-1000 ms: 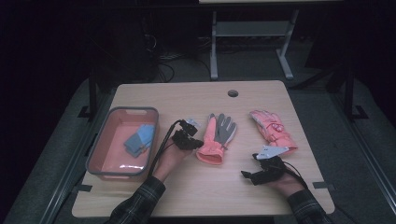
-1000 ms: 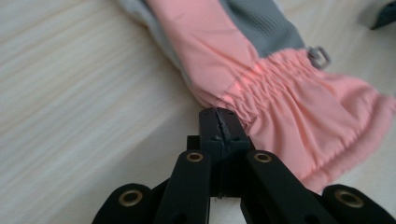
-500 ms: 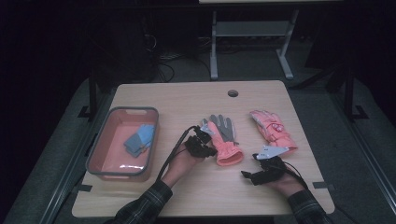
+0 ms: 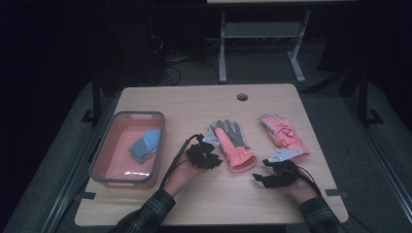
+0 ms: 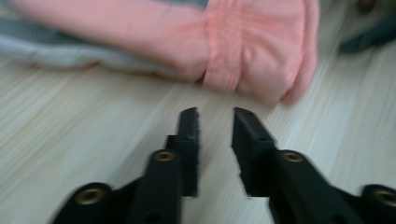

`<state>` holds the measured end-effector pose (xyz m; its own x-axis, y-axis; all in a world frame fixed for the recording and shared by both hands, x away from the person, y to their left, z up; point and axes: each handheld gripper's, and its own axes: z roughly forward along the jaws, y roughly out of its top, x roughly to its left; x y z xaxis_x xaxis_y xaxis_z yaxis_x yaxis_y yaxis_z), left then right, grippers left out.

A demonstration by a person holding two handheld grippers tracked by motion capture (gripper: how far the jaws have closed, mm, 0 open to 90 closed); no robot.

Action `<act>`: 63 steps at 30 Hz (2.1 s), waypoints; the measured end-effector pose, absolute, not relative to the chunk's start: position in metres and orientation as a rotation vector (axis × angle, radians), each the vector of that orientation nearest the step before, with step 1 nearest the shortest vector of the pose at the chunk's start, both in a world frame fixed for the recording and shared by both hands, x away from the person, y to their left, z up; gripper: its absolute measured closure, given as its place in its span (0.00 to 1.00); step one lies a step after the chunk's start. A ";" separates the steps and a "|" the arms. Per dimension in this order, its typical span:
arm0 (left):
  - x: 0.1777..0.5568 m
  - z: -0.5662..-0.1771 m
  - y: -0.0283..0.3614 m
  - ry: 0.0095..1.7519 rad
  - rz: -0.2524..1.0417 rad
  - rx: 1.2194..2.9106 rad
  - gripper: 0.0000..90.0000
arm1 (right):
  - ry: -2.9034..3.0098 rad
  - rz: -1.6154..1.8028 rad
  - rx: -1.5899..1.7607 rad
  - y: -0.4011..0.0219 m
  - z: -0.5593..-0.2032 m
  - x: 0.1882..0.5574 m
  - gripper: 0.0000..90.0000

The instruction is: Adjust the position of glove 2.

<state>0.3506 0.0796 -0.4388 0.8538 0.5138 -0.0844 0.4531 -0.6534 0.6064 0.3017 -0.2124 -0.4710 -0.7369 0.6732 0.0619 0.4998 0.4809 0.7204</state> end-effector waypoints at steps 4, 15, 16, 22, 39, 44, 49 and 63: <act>0.338 -0.443 0.093 0.677 0.157 2.401 0.58 | 2.453 1.140 1.039 -0.211 -0.453 0.303 0.54; 0.303 -0.463 0.123 0.653 0.188 2.391 0.19 | 2.421 1.247 1.088 -0.186 -0.419 0.328 1.00; 0.301 -0.464 0.125 0.650 0.195 2.394 0.17 | 2.431 1.244 1.090 -0.182 -0.419 0.332 1.00; 0.291 -0.469 0.136 0.612 0.229 2.368 0.14 | 2.456 1.190 1.076 -0.161 -0.423 0.350 1.00; 0.289 -0.478 0.144 0.572 0.234 2.273 0.14 | 2.565 1.078 1.025 -0.159 -0.438 0.341 1.00; 0.289 -0.478 0.144 0.574 0.237 2.273 0.14 | 2.586 1.083 0.997 -0.174 -0.437 0.330 1.00; 0.289 -0.478 0.145 0.576 0.239 2.276 0.14 | 2.592 1.101 0.994 -0.190 -0.437 0.317 0.99; 0.289 -0.478 0.145 0.579 0.242 2.276 0.14 | 2.643 1.107 0.928 -0.215 -0.437 0.279 0.99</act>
